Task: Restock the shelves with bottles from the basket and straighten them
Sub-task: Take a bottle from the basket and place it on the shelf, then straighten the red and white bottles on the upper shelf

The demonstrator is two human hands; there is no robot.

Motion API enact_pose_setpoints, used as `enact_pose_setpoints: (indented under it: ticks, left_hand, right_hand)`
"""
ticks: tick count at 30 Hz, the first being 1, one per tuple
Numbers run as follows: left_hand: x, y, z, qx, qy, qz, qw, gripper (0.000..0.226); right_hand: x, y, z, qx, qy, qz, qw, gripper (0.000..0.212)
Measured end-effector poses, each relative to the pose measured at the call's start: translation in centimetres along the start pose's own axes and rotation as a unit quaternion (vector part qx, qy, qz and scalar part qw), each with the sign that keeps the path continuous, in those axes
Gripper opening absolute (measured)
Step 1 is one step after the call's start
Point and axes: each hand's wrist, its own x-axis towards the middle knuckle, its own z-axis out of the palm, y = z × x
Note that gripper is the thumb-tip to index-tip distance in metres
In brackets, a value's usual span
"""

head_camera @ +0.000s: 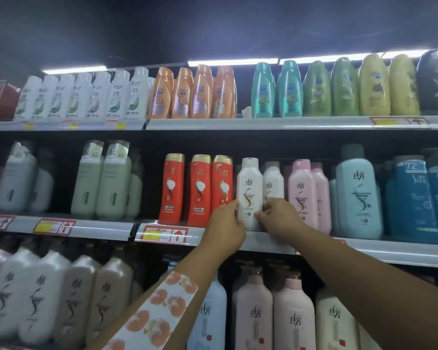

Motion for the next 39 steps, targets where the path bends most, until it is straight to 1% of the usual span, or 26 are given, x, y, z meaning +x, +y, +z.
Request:
enact_pose_setpoints:
  ticks: [2,5,7,9,11,13,15,18,20,22,24,27,33,39]
  left_hand:
    - [0.0,0.0,-0.3,0.0,-0.001,0.009,1.0,0.038]
    - [0.1,-0.2,-1.4,0.003,0.016,0.024,1.0,0.04]
    - [0.5,-0.8,-2.8,0.038,0.051,0.035,0.997,0.044]
    - [0.9,-1.6,-4.8,0.085,0.088,0.046,0.991,0.047]
    - [1.1,-2.6,-6.9,0.127,0.115,0.053,0.984,0.048]
    - [1.1,-3.7,-8.5,0.162,0.138,0.04,0.976,0.051]
    - [1.1,-5.1,-9.7,0.171,0.155,0.014,0.973,0.054]
    - [1.2,-7.2,-10.5,0.152,0.158,-0.045,0.975,0.059]
    - [1.1,-8.4,-10.4,0.122,0.131,-0.087,0.98,0.058]
    - [1.0,-9.1,-10.2,0.101,0.101,-0.111,0.984,0.055]
    - [1.0,-9.7,-9.8,0.102,0.094,-0.114,0.984,0.053]
    - [1.3,-10.0,-9.3,0.11,0.106,-0.125,0.98,0.051]
    - [1.8,-9.8,-9.2,0.12,0.119,-0.151,0.974,0.052]
    - [1.6,-9.6,-9.0,0.133,0.141,-0.153,0.969,0.051]
  right_hand:
    - [-0.3,-0.3,-0.2,0.01,0.026,0.002,1.0,0.024]
    - [-1.0,-0.9,-0.7,0.024,0.09,-0.011,0.996,0.032]
    - [-1.5,-1.6,-1.0,0.03,0.126,-0.039,0.991,0.041]
    - [-2.1,-2.5,-1.2,-0.02,0.15,-0.095,0.984,0.048]
    - [-2.6,-3.6,-1.0,-0.083,0.152,-0.168,0.971,0.053]
    - [-3.1,-5.0,-0.2,-0.08,0.133,-0.213,0.965,0.051]
    - [-3.3,-6.3,1.4,-0.056,0.112,-0.228,0.966,0.049]
    - [-3.2,-7.7,3.8,-0.017,0.079,-0.207,0.975,0.051]
    - [-3.0,-8.5,5.0,0.003,0.073,-0.189,0.979,0.045]
    - [-2.8,-9.1,6.3,0.006,0.065,-0.186,0.98,0.038]
    - [-2.7,-9.7,7.5,-0.003,0.046,-0.18,0.983,0.035]
    - [-2.6,-10.0,9.1,-0.035,0.032,-0.163,0.985,0.032]
    - [-2.6,-9.7,10.2,-0.036,0.059,-0.141,0.988,0.022]
    - [-3.0,-9.6,10.1,-0.045,0.058,-0.145,0.987,0.024]
